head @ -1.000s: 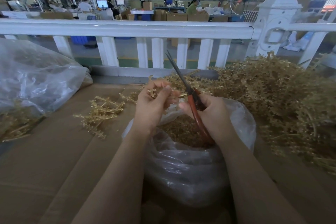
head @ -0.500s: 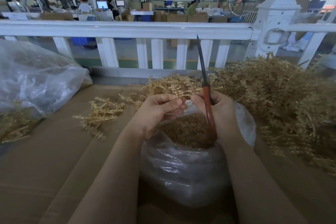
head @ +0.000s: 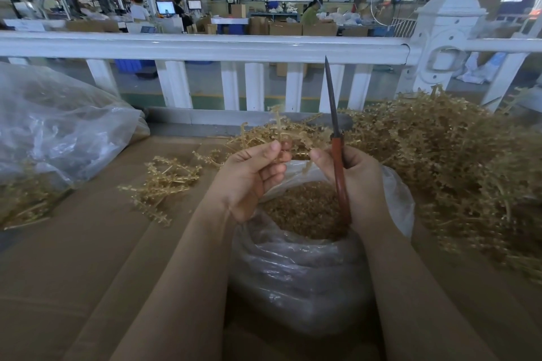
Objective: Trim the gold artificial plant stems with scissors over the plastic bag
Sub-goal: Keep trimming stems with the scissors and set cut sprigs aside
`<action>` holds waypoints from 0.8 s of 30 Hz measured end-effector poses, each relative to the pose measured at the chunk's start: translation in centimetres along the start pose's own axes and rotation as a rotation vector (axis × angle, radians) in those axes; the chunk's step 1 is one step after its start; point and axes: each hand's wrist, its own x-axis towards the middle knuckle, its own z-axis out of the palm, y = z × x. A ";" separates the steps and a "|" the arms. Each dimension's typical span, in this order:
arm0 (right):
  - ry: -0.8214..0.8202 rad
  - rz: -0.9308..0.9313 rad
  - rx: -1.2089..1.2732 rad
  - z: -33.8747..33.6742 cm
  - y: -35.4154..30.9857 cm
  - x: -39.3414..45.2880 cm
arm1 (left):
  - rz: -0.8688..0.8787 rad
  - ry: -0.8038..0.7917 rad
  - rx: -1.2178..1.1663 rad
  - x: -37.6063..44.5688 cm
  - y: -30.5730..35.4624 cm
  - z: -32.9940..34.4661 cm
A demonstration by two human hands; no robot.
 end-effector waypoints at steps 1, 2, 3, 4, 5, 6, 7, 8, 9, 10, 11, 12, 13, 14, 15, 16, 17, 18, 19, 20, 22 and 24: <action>-0.002 -0.007 0.000 0.0 0.1 0.0 | 0.002 -0.002 0.002 0.0 0.0 0.0; -0.005 -0.016 -0.001 -0.1 0.1 0.0 | 0.005 -0.005 0.007 0.1 0.0 0.0; -0.008 -0.023 -0.004 -0.2 0.2 0.0 | 0.006 -0.009 0.011 0.1 0.0 0.0; -0.009 -0.028 -0.013 -0.2 0.2 0.0 | 0.007 -0.015 0.016 0.1 0.0 0.0; -0.008 -0.032 -0.023 -0.3 0.2 0.0 | 0.008 -0.021 0.021 0.1 0.0 0.0; -0.007 -0.034 -0.034 -0.3 0.3 0.0 | 0.009 -0.027 0.025 0.1 -0.1 -0.1; -0.006 -0.037 -0.044 -0.3 0.3 0.0 | 0.009 -0.032 0.029 0.1 -0.1 -0.1; -0.007 -0.038 -0.052 -0.2 0.3 0.0 | 0.009 -0.034 0.035 0.0 -0.1 0.0; -0.008 -0.040 -0.056 -0.2 0.3 0.0 | 0.010 -0.035 0.045 0.0 -0.2 0.0; -0.010 -0.041 -0.058 -0.2 0.2 0.0 | 0.012 -0.033 0.058 0.0 -0.2 0.0; -0.012 -0.040 -0.059 -0.2 0.1 -0.1 | 0.015 -0.030 0.071 0.0 -0.2 0.0; -0.011 -0.037 -0.060 -0.2 0.1 -0.1 | 0.025 -0.023 0.089 0.0 -0.2 0.1; -0.009 -0.034 -0.061 -0.2 0.0 -0.2 | 0.048 -0.008 0.116 0.0 -0.2 0.1; -0.004 -0.029 -0.060 -0.2 0.0 -0.2 | 0.092 0.018 0.158 0.1 -0.3 0.1; -0.003 -0.023 -0.052 -0.2 0.0 -0.2 | 0.158 0.056 0.217 0.2 -0.4 0.2; -0.008 -0.013 -0.036 -0.2 0.0 -0.3 | 0.248 0.096 0.286 0.3 -0.5 0.4; -0.021 -0.002 -0.010 -0.2 -0.1 -0.3 | 0.350 0.123 0.340 0.3 -0.6 0.5; -0.037 0.011 0.029 -0.2 -0.3 -0.4 | 0.449 0.139 0.375 0.4 -0.7 0.7; -0.050 0.026 0.085 -0.2 -0.5 -0.5 | 0.528 0.152 0.400 0.4 -0.7 0.8; -0.059 0.040 0.149 -0.2 -0.8 -0.7 | 0.590 0.180 0.436 0.5 -0.8 0.8; -0.081 0.045 0.245 -0.2 -1.3 -0.9 | 0.693 0.267 0.533 0.5 -0.8 0.6; -0.098 0.036 0.269 -0.3 -1.6 -1.1 | 0.769 0.358 0.629 0.5 -1.1 0.3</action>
